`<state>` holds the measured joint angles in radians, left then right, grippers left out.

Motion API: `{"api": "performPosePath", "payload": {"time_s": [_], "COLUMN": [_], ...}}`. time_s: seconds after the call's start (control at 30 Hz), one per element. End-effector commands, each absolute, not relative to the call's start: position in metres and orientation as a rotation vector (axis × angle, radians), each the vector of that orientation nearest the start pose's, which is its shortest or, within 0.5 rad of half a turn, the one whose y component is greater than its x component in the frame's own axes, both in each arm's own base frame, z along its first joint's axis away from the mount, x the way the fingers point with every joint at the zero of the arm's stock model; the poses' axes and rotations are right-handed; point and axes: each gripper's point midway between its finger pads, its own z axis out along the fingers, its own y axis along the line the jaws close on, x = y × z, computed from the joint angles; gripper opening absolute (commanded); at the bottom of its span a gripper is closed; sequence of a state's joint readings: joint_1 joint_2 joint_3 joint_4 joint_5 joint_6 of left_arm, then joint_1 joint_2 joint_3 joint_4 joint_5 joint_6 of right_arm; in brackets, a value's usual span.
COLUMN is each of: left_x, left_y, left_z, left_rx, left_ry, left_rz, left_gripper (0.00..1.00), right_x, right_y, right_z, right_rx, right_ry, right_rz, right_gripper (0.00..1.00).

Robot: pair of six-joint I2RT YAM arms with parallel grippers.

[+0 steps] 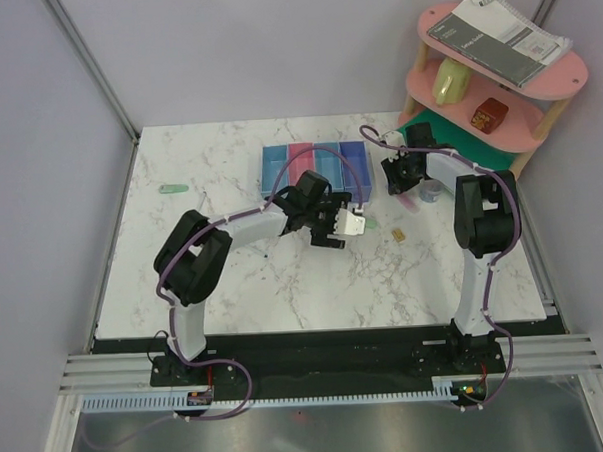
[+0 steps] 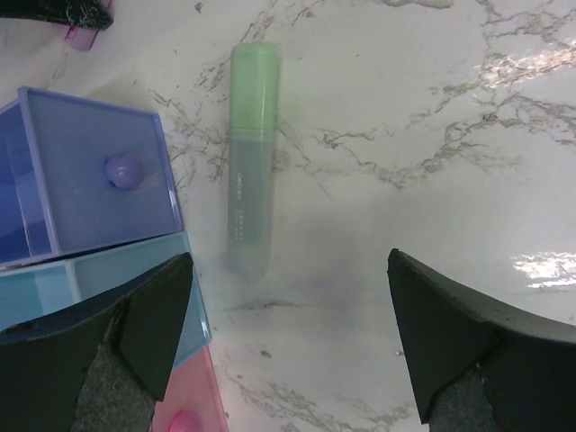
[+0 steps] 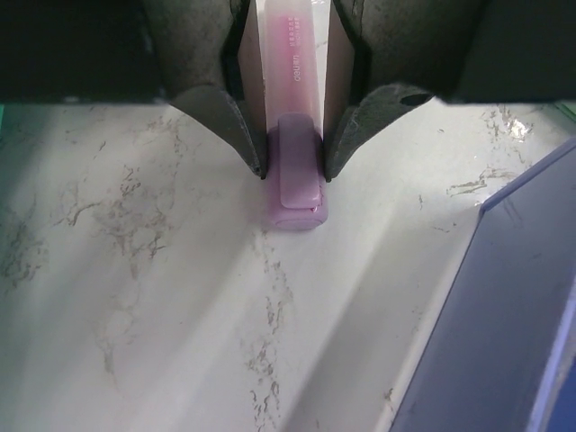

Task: Sort the stationery into containers
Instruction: Pick up the pen from the center of the board.

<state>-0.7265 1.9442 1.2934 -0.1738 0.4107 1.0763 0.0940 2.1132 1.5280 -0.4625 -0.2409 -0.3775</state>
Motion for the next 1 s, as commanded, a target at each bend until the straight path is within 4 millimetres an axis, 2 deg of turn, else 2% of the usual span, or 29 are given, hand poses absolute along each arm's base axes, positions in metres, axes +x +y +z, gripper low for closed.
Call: {"api": "performPosePath", "payload": {"time_s": [0.0, 0.13, 0.23, 0.33, 0.47, 0.6, 0.63, 0.7, 0.73, 0.8, 0.97], "left_x": [0.358, 0.365, 0.365, 0.364, 0.362, 0.359, 0.357, 0.365, 0.367, 0.374, 0.366], "left_y": [-0.389, -0.394, -0.397, -0.398, -0.398, -0.396, -0.395, -0.399, -0.399, -0.405, -0.403], "left_z": [0.069, 0.058, 0.052, 0.047, 0.037, 0.029, 0.022, 0.026, 0.020, 0.026, 0.012], "left_rx": [1.955, 1.974, 1.986, 1.996, 2.029, 2.082, 2.100, 2.096, 2.088, 2.077, 2.152], "left_ry": [1.138, 1.113, 1.103, 1.094, 1.075, 1.083, 1.095, 1.107, 1.142, 1.145, 1.157], "left_rz": [-0.342, -0.331, -0.342, -0.353, -0.355, -0.383, -0.395, -0.383, -0.397, -0.402, -0.456], "left_gripper": [0.95, 0.91, 0.76, 0.68, 0.64, 0.65, 0.65, 0.65, 0.65, 0.65, 0.66], "right_x": [0.441, 0.439, 0.437, 0.438, 0.439, 0.438, 0.437, 0.437, 0.436, 0.435, 0.433], "right_y": [0.082, 0.088, 0.091, 0.093, 0.098, 0.102, 0.102, 0.103, 0.103, 0.103, 0.101], "right_z": [-0.003, 0.015, 0.029, 0.045, 0.065, 0.081, 0.087, 0.096, 0.097, 0.102, 0.108], "right_rx": [-0.702, -0.685, -0.670, -0.654, -0.641, -0.638, -0.639, -0.642, -0.647, -0.649, -0.670], "right_ry": [2.600, 2.562, 2.535, 2.498, 2.451, 2.415, 2.401, 2.381, 2.377, 2.365, 2.346], "right_rz": [0.346, 0.378, 0.389, 0.405, 0.427, 0.443, 0.441, 0.443, 0.440, 0.436, 0.420], "right_gripper": [0.24, 0.23, 0.27, 0.29, 0.30, 0.30, 0.30, 0.30, 0.30, 0.30, 0.31]}}
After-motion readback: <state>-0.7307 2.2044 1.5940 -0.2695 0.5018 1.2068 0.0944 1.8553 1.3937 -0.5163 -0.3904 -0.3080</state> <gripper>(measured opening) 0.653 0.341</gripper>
